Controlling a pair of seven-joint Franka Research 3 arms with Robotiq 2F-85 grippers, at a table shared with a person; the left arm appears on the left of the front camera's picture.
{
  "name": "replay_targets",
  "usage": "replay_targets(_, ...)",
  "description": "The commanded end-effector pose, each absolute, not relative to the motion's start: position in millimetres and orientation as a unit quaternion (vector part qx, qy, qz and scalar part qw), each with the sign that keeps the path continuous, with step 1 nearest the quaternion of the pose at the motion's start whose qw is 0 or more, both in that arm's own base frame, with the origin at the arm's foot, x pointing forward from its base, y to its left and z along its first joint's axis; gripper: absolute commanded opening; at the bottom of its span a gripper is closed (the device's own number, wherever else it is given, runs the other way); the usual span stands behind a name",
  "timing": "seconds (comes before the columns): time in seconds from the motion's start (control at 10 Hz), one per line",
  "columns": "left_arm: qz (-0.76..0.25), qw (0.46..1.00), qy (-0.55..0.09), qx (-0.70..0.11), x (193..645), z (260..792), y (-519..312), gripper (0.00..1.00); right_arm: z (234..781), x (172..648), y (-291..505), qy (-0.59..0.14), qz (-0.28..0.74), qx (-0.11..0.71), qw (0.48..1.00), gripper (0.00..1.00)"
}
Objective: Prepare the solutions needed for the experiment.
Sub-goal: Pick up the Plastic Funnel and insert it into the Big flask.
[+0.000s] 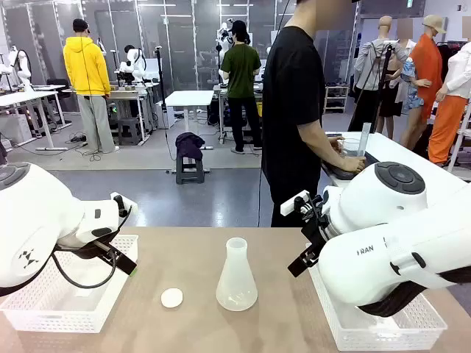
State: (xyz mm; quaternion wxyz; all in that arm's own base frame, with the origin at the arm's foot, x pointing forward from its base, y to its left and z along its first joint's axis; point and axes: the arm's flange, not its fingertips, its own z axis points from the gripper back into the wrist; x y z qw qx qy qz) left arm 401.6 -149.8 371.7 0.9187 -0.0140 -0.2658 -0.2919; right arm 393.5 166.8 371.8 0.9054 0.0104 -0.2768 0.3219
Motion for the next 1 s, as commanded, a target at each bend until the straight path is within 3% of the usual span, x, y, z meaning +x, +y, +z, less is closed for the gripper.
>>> replay_targets(0.0, -0.292, 0.919, -0.266, -0.014, 401.5, 371.7, -150.0, 1.0, 371.8, 393.5, 166.8, -0.277, 0.322, 0.01, 0.905, 1.0)
replay_targets(0.9, -0.292, 0.919, -0.266, -0.014, 401.5, 371.7, -150.0, 1.0, 371.8, 393.5, 166.8, -0.277, 0.322, 0.01, 0.905, 1.0)
